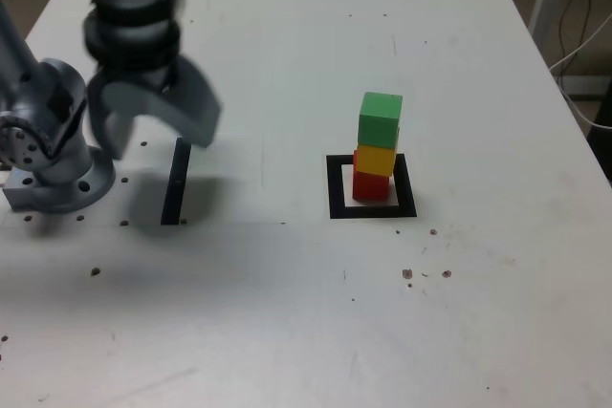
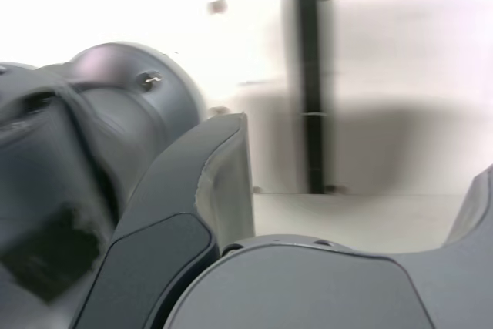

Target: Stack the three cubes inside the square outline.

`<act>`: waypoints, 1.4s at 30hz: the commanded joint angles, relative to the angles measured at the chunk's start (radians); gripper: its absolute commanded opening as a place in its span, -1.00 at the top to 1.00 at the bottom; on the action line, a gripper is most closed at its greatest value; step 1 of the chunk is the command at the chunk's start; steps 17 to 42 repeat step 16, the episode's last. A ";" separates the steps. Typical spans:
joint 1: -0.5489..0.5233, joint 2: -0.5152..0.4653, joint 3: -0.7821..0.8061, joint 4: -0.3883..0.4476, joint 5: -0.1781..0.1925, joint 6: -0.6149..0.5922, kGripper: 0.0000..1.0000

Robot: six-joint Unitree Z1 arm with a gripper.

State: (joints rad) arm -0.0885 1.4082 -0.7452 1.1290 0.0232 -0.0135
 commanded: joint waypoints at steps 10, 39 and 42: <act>-0.031 0.018 0.022 -0.057 -0.030 -0.001 -0.99; -0.045 0.024 0.006 -0.054 -0.037 0.001 -0.99; -0.045 0.024 0.006 -0.054 -0.037 0.001 -0.99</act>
